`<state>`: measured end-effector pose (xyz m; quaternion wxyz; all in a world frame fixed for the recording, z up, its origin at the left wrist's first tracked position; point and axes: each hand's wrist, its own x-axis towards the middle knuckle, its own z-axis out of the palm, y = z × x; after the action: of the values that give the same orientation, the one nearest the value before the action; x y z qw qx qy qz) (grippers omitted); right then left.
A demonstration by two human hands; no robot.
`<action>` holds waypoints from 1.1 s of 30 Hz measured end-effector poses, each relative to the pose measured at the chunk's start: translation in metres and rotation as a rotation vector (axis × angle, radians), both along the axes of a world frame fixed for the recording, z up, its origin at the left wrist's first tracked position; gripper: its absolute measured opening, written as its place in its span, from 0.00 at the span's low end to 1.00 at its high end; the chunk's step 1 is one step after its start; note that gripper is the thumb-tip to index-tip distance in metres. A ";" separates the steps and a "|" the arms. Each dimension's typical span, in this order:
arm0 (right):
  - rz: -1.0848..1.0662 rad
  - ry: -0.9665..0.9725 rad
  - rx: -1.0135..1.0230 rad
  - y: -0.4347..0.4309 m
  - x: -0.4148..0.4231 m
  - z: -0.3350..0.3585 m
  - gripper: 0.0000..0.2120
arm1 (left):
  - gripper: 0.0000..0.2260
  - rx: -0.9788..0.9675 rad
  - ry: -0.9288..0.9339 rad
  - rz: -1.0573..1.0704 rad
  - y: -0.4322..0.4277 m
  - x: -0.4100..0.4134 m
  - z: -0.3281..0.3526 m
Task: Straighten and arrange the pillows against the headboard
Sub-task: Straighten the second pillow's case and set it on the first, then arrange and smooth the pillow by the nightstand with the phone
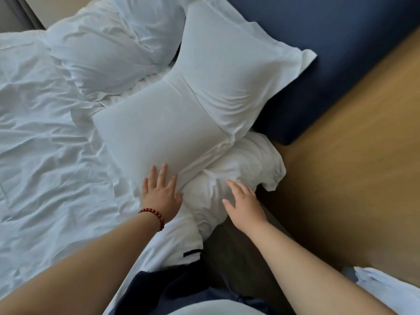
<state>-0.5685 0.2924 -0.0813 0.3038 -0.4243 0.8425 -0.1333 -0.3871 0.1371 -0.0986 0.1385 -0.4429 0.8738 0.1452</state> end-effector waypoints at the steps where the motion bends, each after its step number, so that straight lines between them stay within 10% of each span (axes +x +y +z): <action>1: -0.018 -0.006 -0.013 0.012 0.001 0.004 0.29 | 0.28 0.021 0.017 -0.001 0.009 -0.001 0.001; 18: -0.718 0.098 -0.112 0.294 0.064 0.031 0.14 | 0.19 0.353 0.156 -0.466 0.225 -0.032 0.020; 33: -1.527 -0.135 -0.136 0.340 0.256 -0.009 0.08 | 0.14 0.613 -0.425 -1.147 0.245 -0.004 -0.004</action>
<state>-0.3123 0.6328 -0.0902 0.1517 0.2664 0.8713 -0.3832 -0.3915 0.3823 -0.1029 0.4812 0.1306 0.8435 0.1997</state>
